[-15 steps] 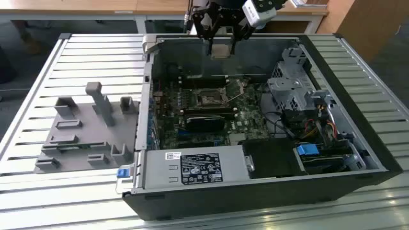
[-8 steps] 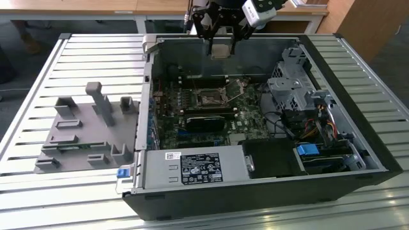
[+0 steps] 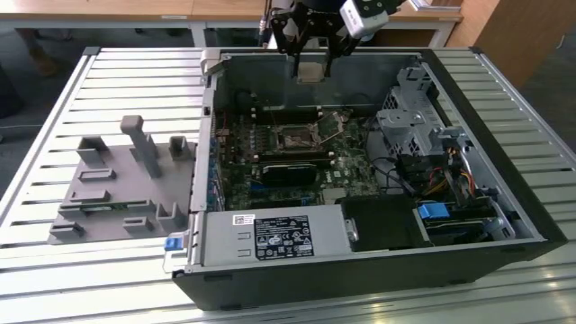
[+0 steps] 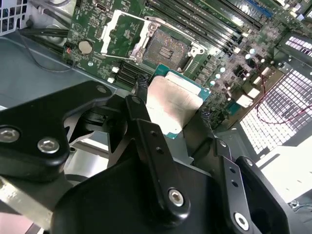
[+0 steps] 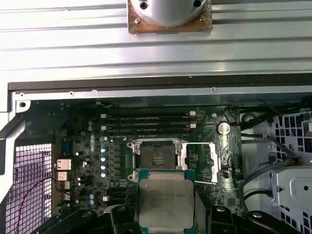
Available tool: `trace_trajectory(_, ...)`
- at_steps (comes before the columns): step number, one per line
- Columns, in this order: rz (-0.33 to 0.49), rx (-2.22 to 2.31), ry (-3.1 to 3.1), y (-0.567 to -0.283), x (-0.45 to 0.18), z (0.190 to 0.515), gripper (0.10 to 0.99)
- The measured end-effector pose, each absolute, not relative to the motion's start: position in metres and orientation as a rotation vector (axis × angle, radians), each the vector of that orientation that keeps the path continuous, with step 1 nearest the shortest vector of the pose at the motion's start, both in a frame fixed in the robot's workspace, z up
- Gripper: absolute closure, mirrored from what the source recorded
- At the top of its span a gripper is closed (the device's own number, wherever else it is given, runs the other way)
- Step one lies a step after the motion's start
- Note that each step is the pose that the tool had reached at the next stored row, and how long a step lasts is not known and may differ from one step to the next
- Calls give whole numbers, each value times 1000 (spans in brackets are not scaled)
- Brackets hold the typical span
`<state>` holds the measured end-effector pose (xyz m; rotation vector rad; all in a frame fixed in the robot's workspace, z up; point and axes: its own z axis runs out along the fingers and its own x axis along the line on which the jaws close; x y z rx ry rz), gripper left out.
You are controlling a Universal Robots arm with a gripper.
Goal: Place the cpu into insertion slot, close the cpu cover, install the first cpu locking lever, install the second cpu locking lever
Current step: 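Place the cpu into insertion slot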
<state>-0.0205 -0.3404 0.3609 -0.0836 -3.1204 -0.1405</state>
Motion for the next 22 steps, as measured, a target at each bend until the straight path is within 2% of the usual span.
trace_trajectory(22,-140,-268,-3115,-340,-21,361,545)
